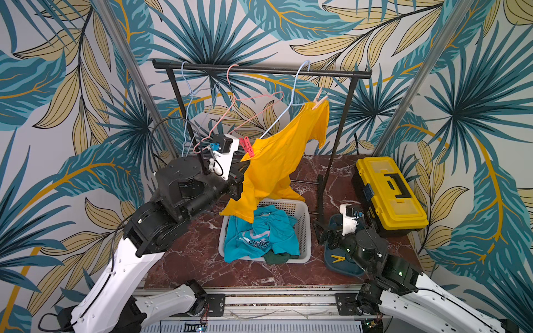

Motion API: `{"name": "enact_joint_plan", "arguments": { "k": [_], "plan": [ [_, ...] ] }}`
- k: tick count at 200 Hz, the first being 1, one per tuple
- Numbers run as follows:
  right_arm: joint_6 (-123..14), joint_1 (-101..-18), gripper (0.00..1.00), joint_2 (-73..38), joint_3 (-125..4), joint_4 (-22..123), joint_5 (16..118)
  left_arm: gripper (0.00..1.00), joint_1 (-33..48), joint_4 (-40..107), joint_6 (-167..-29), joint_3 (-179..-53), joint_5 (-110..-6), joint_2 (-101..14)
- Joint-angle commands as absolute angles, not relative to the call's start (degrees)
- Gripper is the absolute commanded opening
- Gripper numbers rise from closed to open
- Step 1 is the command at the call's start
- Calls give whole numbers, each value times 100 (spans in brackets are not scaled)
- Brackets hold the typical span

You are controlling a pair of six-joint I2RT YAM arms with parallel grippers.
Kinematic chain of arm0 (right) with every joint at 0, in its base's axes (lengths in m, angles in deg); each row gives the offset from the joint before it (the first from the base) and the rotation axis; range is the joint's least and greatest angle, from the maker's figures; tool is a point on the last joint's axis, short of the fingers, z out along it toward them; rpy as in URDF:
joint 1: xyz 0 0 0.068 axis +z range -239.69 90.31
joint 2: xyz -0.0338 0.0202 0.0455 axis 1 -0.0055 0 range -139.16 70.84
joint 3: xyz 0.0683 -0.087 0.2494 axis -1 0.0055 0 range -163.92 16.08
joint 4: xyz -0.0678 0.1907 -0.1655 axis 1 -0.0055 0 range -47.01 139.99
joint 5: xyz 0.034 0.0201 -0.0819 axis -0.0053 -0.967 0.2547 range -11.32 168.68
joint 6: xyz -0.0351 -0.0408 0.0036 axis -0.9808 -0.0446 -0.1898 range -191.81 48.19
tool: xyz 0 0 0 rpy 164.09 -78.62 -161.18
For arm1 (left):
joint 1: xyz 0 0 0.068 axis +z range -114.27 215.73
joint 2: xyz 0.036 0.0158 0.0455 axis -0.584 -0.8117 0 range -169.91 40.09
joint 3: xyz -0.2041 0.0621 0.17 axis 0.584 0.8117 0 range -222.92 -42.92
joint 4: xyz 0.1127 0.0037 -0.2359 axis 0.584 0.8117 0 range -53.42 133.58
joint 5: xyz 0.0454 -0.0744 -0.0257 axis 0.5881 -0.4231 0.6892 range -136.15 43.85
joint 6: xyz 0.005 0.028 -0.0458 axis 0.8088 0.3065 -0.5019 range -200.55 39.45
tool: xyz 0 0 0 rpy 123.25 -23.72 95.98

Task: Remove the clothespins securing t-shirts to the hanger
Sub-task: Pick up the hanger from the clothes rail.

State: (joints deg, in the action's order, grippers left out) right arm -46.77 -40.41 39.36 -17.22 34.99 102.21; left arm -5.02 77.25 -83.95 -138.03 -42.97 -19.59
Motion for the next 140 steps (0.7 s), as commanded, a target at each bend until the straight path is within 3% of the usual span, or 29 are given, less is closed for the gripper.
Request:
{"name": "enact_joint_plan", "arguments": {
  "k": [1,140],
  "plan": [
    [-4588,-4029,99,3864,-1828,3667,10274,0,-475,7553,-8368,-13844,-4535,-1565],
    [-4270,-4030,100,3744,-1730,3910,10426,0,-475,8611,-8266,-15564,-4688,-1142]
  ]
}}
